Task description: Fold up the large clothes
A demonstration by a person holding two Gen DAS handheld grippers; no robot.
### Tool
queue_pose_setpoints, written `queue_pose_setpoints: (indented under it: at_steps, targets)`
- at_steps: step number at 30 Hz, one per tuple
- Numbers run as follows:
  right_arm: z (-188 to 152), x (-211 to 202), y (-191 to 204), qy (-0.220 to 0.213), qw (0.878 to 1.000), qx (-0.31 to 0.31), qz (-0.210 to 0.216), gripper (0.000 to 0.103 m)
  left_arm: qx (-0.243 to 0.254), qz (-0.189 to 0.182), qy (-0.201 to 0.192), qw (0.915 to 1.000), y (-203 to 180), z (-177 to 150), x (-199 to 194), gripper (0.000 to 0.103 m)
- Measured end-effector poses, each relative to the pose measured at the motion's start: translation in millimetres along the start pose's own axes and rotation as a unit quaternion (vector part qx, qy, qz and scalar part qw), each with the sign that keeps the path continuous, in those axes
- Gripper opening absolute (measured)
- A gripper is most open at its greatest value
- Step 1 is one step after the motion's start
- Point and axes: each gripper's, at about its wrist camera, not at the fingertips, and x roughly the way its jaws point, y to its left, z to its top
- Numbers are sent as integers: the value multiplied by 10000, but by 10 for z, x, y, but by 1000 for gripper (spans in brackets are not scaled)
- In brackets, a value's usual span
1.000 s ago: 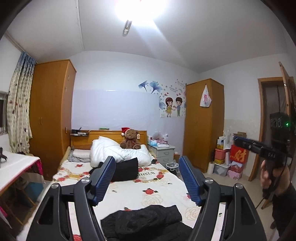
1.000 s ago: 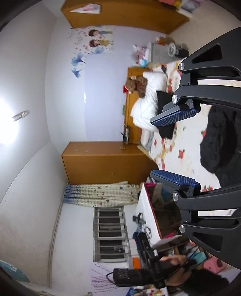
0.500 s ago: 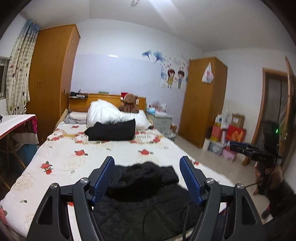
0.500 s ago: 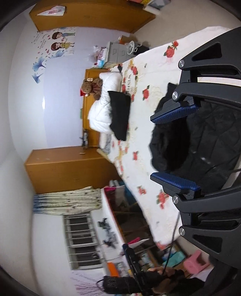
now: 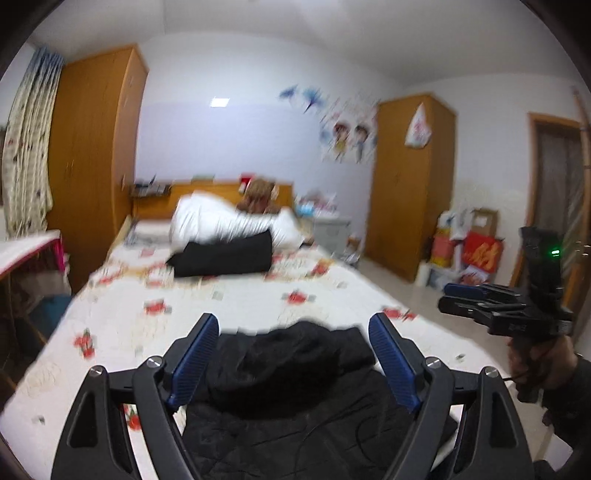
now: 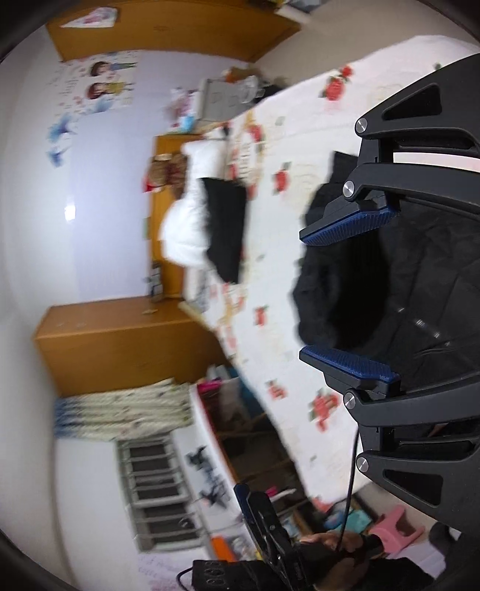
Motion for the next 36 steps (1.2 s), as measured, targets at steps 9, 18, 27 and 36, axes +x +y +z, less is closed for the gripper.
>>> queue_pose_setpoints:
  at_steps: [9, 18, 27, 36]
  targets:
    - [-186, 900, -477, 607, 9972, 358, 268, 57, -470, -48, 859, 9952, 367, -401, 1249, 85]
    - [-317, 1467, -623, 984, 9935, 485, 292, 57, -565, 17, 1227, 9908, 473, -536, 1914, 85]
    - [191, 996, -484, 469, 9981, 380, 118, 57, -660, 169, 580, 9960, 327, 45, 1533, 83]
    - [1570, -174, 61, -657, 9974, -115, 281, 57, -198, -148, -396, 9989, -76, 1516, 369, 83]
